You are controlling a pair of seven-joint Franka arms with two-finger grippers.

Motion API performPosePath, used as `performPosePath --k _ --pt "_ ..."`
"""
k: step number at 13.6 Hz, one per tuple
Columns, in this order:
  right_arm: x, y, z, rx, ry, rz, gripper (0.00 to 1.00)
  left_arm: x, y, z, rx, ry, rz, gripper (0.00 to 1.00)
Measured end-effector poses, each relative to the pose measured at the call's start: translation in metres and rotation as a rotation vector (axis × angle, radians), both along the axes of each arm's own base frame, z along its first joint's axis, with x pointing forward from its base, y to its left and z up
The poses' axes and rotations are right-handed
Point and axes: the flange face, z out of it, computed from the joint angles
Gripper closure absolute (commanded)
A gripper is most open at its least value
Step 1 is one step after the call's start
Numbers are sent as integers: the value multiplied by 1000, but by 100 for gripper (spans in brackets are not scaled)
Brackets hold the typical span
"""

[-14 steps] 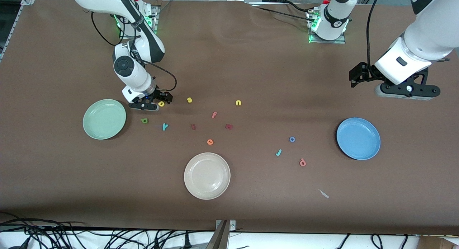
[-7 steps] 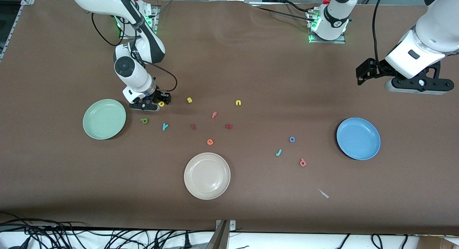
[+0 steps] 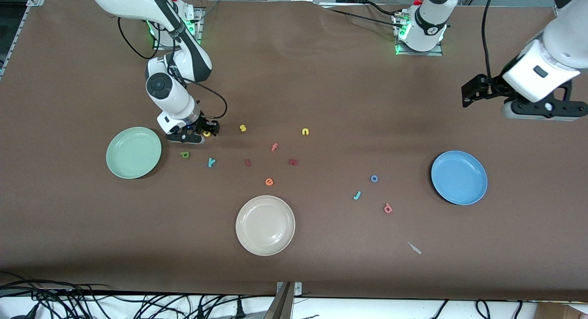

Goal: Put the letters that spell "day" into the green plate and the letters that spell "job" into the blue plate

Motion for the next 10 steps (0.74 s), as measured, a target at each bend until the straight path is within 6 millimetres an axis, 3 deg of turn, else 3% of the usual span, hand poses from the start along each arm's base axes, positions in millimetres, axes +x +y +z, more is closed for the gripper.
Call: performPosePath --k 3,6,10 --pt "1 0 -2 0 3 0 38 1 21 -1 -18 15 37 0" --pt "3 1 -7 -1 7 0 42 -1 9 -1 -19 22 15 0" --pt "4 2 -6 0 4 -1 53 -2 7 -1 -19 24 12 0"
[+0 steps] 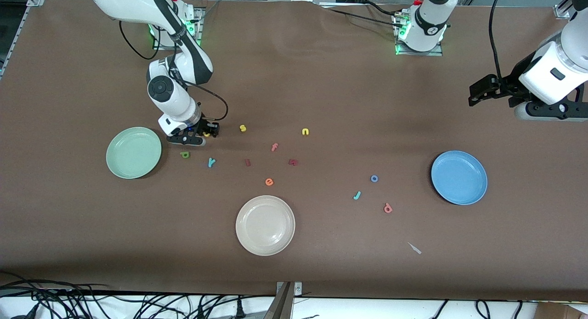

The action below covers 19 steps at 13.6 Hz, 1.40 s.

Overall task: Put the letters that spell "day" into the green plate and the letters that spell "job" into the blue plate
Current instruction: 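Carry the yellow letter onto the green plate and open the right gripper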

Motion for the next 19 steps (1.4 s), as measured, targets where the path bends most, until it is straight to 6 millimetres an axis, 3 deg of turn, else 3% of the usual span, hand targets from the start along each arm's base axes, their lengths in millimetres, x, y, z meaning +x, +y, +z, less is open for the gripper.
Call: performPosePath --k 10,12,16,19 --pt "2 -2 1 -1 -2 -4 69 -4 0 1 3 14 0 0" --pt "2 -2 2 -1 -1 -5 71 -3 0 -7 4 33 -1 0" --pt "4 0 3 2 -7 -3 76 5 0 -43 6 104 -2 0" --pt "12 4 9 0 6 -1 78 7 0 -48 6 111 -2 0"
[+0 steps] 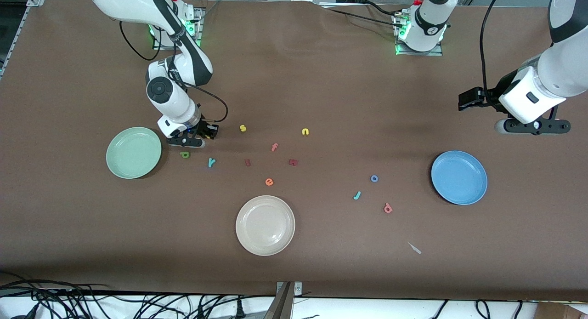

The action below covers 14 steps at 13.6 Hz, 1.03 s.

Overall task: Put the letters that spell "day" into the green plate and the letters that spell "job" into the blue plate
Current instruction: 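Carry the yellow letter onto the green plate and open the right gripper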

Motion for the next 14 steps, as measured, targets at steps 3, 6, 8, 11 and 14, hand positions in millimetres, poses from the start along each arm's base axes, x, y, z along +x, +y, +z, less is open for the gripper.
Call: performPosePath --k 3,6,8,11,14 --pt "22 7 26 -22 82 5 78 0 1 -2 3 -5 1 0" --pt "53 -7 64 -44 148 25 78 -3 -1 1 21 -49 -6 0" --pt "68 -38 73 -49 151 75 78 -11 -10 11 23 -67 -21 0" --pt "79 -88 73 -54 151 155 78 -6 -32 -31 16 -114 -55 0" --pt "86 -141 71 -61 153 227 78 -8 -55 -114 -13 -141 -75 0"
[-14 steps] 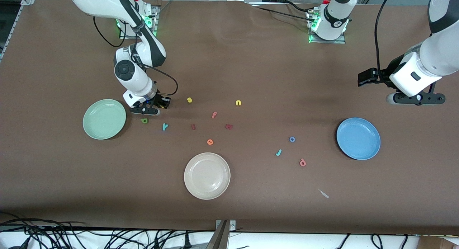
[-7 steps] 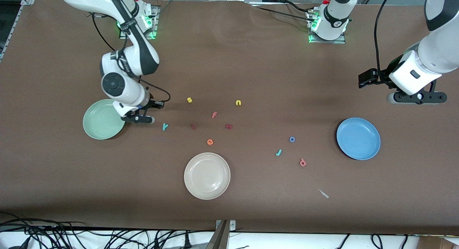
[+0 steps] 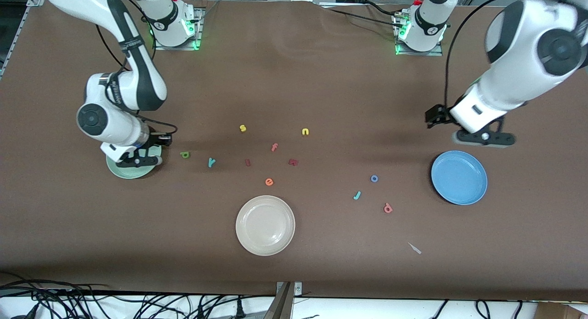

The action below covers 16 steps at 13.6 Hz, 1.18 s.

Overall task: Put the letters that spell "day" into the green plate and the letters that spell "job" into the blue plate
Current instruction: 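Carry the yellow letter onto the green plate and open the right gripper, then grasp the blue o with the left gripper while the right gripper reaches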

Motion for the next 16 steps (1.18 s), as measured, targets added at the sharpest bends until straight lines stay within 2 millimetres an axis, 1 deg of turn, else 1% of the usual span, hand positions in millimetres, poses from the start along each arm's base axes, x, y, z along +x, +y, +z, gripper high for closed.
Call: performPosePath --k 1,2,3,4,5,6,7,9,11,12,13,14,16 --pt "1 -17 -2 -1 4 12 76 -2 -7 -24 -12 -7 -5 0" --pt "1 -33 -5 0 8 17 68 -4 -15 -44 -16 -11 -16 0" --pt "2 -48 -10 1 8 17 36 -5 -25 -62 -18 -7 -30 0" --pt "3 -59 -18 -1 6 12 2 -6 -35 -79 -20 1 -46 0" --pt "4 -67 -27 -5 2 7 0 -7 -46 -99 -23 4 -63 0" --pt "4 -70 -34 -9 2 5 0 -7 -58 -120 -30 -4 -79 0" --pt "4 -70 -38 -10 1 6 0 -7 -68 -142 -38 -16 -91 0" --pt "10 -62 -33 -8 -14 19 0 -4 -86 -186 -60 -56 -106 0" --pt "15 -47 -28 1 -28 30 0 -1 -95 -229 -78 -97 -107 0" --pt "17 -37 -26 4 -34 18 0 0 -97 -247 -77 -109 -108 1" --pt "18 -26 -25 7 -38 4 0 3 -98 -259 -72 -122 -113 1" --pt "18 -14 -24 9 -41 -13 0 7 -99 -264 -66 -132 -123 1" --pt "18 6 -22 11 -46 -66 0 17 -101 -262 -58 -163 -140 2"
